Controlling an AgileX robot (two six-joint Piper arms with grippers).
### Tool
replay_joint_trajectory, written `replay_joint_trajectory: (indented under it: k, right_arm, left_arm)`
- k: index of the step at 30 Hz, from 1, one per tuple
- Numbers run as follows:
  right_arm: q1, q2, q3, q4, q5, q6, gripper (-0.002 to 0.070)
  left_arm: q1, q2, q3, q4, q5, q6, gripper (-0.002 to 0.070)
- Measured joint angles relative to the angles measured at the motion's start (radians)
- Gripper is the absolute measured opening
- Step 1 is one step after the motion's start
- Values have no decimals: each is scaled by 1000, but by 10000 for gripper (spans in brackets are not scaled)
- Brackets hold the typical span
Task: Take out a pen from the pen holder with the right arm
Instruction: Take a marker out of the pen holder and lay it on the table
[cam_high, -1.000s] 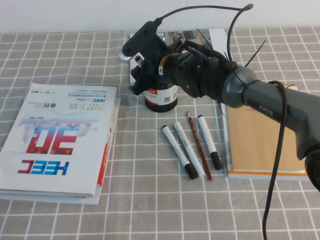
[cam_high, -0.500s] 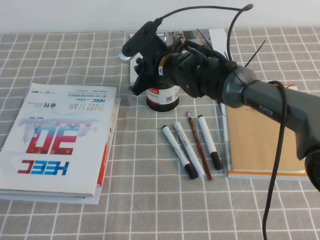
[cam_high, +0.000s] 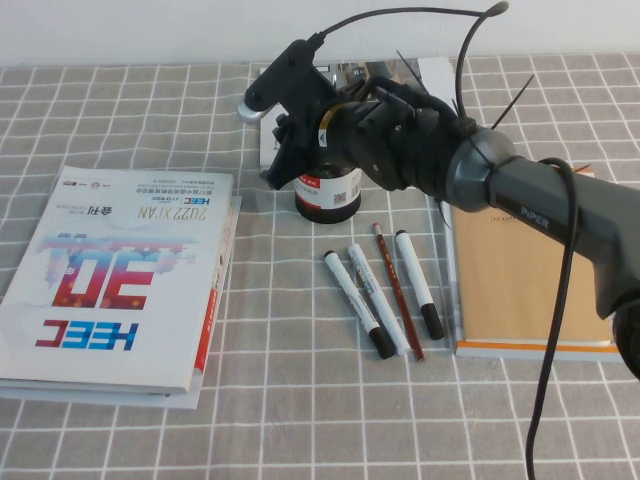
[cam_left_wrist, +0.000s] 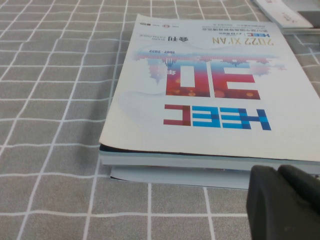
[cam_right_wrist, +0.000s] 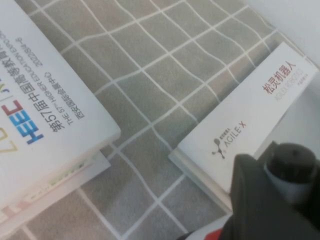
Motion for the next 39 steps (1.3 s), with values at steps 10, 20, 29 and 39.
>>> replay_joint_trajectory:
  k: [10, 20, 29, 39]
  right_arm:
    - [0, -51, 2, 4, 116, 2, 107]
    - [0, -137, 2, 16, 137, 2, 107]
    - [4, -272, 3, 79, 277, 0, 106]
    - [4, -451, 3, 311, 456, -117, 106]
  left_arm:
    - [0, 0, 0, 0, 0, 0, -5]
    - [0, 0, 0, 0, 0, 0, -5]
    - [0, 0, 0, 0, 0, 0, -5]
    - [0, 0, 0, 0, 0, 0, -5]
